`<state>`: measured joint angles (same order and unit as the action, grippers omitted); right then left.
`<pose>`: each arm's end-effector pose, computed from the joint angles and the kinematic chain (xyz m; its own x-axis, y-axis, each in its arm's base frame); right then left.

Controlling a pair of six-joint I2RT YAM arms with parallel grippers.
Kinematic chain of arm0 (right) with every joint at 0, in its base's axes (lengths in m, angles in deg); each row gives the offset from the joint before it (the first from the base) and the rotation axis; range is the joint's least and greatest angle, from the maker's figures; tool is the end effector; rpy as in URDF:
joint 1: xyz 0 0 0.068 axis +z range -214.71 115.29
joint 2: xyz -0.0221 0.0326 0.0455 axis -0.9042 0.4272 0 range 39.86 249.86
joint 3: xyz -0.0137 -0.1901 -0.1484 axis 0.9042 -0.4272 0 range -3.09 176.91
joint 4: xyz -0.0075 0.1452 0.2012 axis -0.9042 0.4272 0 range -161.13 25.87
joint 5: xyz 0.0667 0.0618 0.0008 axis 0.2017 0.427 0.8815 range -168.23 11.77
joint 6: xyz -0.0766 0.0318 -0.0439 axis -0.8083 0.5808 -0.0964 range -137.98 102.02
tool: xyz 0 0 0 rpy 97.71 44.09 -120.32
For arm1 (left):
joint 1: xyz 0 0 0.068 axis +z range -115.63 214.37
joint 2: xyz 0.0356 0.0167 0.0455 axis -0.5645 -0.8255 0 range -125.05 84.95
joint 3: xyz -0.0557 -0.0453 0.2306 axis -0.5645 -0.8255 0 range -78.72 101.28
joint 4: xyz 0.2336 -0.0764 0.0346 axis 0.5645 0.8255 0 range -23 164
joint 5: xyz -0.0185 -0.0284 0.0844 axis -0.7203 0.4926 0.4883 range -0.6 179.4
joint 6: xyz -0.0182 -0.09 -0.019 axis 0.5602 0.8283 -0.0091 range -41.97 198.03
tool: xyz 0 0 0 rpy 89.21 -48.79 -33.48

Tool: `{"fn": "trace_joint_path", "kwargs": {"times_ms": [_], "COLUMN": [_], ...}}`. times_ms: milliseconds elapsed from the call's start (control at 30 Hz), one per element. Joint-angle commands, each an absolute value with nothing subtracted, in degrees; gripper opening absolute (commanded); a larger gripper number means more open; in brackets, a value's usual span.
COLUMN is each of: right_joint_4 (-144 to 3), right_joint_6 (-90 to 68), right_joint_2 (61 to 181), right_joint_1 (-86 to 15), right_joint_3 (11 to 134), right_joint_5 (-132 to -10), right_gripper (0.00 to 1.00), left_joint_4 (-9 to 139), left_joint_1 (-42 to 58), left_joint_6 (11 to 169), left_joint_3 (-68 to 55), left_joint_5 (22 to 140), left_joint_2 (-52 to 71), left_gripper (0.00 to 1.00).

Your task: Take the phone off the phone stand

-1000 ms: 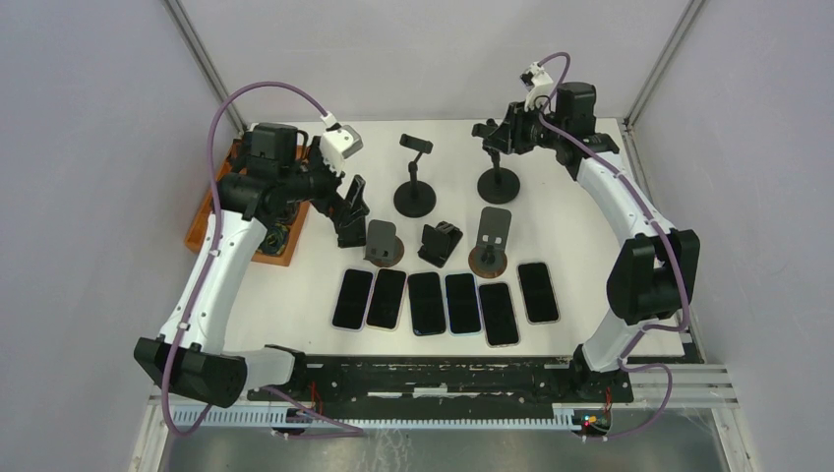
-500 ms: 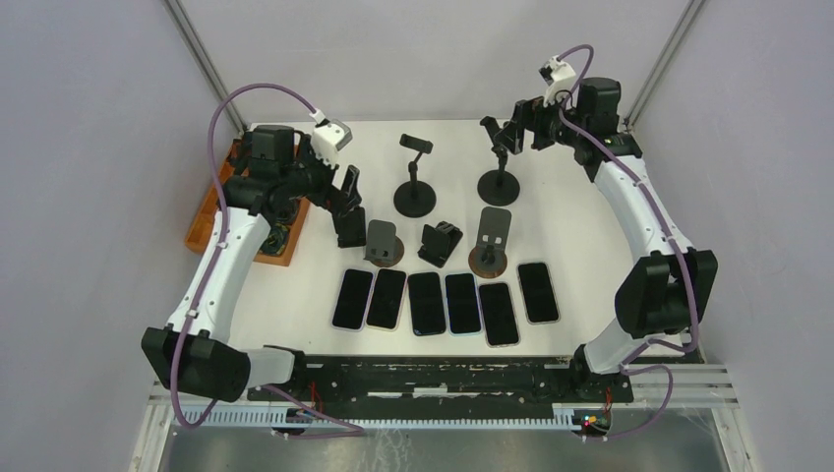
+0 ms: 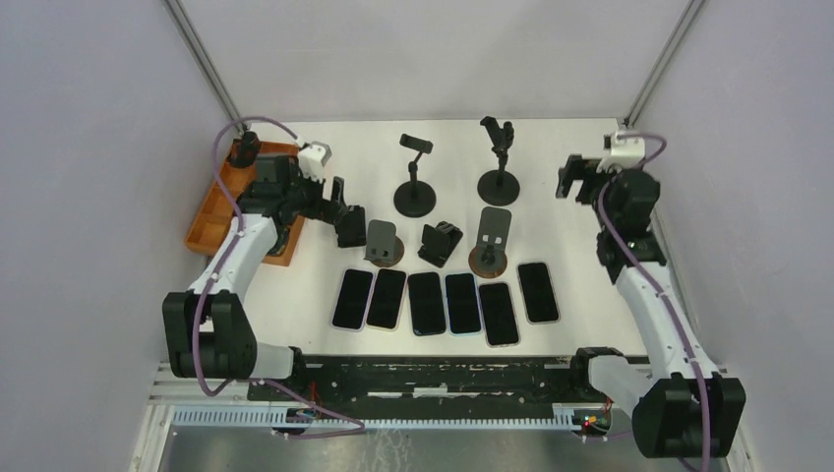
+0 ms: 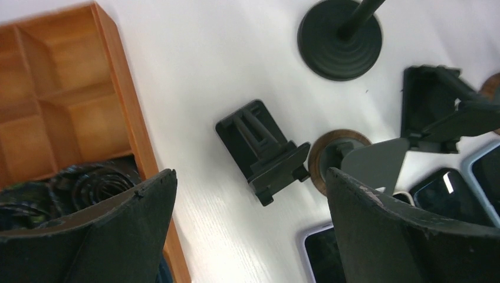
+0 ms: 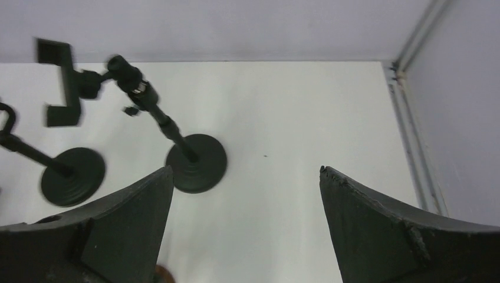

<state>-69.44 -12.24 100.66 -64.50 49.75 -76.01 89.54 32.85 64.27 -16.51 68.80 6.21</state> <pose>0.3003 0.0044 0.3165 -0.1709 0.0992 -0.9803 -0.0248 0.9942 0.1049 0.3311 -0.0386 0.2359 -0.5412 0.2369 -0.8068 0.4391 0.8979 -0.0308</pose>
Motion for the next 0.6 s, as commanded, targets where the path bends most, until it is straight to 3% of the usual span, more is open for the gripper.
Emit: {"fn": "trace_joint_path", "kwargs": {"times_ms": [0, 133, 567], "right_joint_4": [-90.44, -101.22, -134.32], "right_joint_6": [-15.15, -15.86, -18.85], "right_joint_2": [96.74, 96.36, 107.38], "right_joint_1": [-64.37, -64.43, -64.38], "right_joint_3": [27.58, 15.57, -4.20], "right_joint_5": [-91.34, -96.37, -101.72], "right_gripper": [0.98, 0.98, 0.98], "left_joint_4": [72.59, 58.87, 35.75], "left_joint_1": [33.12, 33.22, 33.57], "left_joint_6": [67.92, 70.15, 71.51], "left_joint_3": [-27.28, -36.59, -44.80], "left_joint_5": [70.30, 70.13, 72.43], "left_joint_2": [5.51, 3.41, -5.41], "left_gripper": [1.00, 1.00, 1.00]}}
